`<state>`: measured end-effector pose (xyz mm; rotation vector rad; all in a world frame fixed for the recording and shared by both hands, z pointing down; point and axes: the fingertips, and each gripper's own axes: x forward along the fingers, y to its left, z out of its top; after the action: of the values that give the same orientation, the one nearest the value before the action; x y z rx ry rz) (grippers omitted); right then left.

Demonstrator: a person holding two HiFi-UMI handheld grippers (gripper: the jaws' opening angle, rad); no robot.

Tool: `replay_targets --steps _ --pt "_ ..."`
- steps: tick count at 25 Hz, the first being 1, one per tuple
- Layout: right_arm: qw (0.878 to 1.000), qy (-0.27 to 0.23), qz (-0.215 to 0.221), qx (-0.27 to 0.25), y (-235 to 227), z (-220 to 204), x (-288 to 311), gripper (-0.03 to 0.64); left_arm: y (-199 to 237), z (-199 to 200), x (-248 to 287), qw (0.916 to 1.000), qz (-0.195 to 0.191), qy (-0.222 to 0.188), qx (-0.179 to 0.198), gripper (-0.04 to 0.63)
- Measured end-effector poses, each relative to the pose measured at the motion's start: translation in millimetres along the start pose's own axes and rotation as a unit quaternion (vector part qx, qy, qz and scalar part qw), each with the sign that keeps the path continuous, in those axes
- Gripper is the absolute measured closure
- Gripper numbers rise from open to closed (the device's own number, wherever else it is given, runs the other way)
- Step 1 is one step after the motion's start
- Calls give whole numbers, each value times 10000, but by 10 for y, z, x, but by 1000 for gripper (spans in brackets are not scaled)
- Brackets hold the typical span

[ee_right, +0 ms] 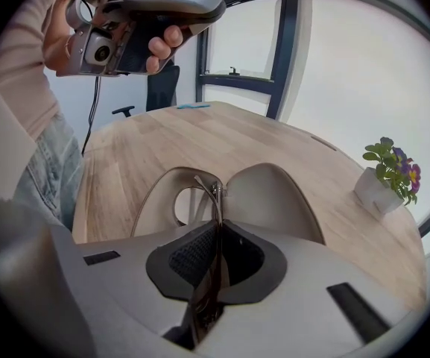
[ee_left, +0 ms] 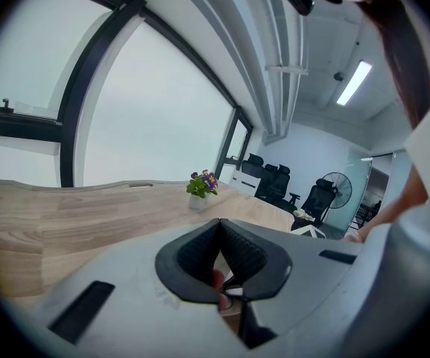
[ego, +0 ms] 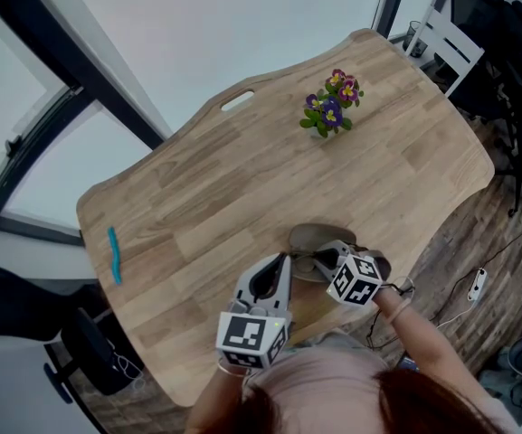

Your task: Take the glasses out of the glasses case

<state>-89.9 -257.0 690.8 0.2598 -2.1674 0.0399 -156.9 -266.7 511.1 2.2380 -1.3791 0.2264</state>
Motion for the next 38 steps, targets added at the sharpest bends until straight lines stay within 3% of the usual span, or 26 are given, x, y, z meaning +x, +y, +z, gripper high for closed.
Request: replay_targets --steps 7,18,38 --pt "9998 -132 41 -111 14 54 -60 603 -41 -1 -5 10000 -12 -20 15 595" --pt "9983 -529 -255 4 -77 186 -288 604 -139 13 -34 9996 75 -76 275 595" --pt "9801 -1395 -1031 970 -192 293 -883 604 -104 291 -253 9959 630 -626 182 595"
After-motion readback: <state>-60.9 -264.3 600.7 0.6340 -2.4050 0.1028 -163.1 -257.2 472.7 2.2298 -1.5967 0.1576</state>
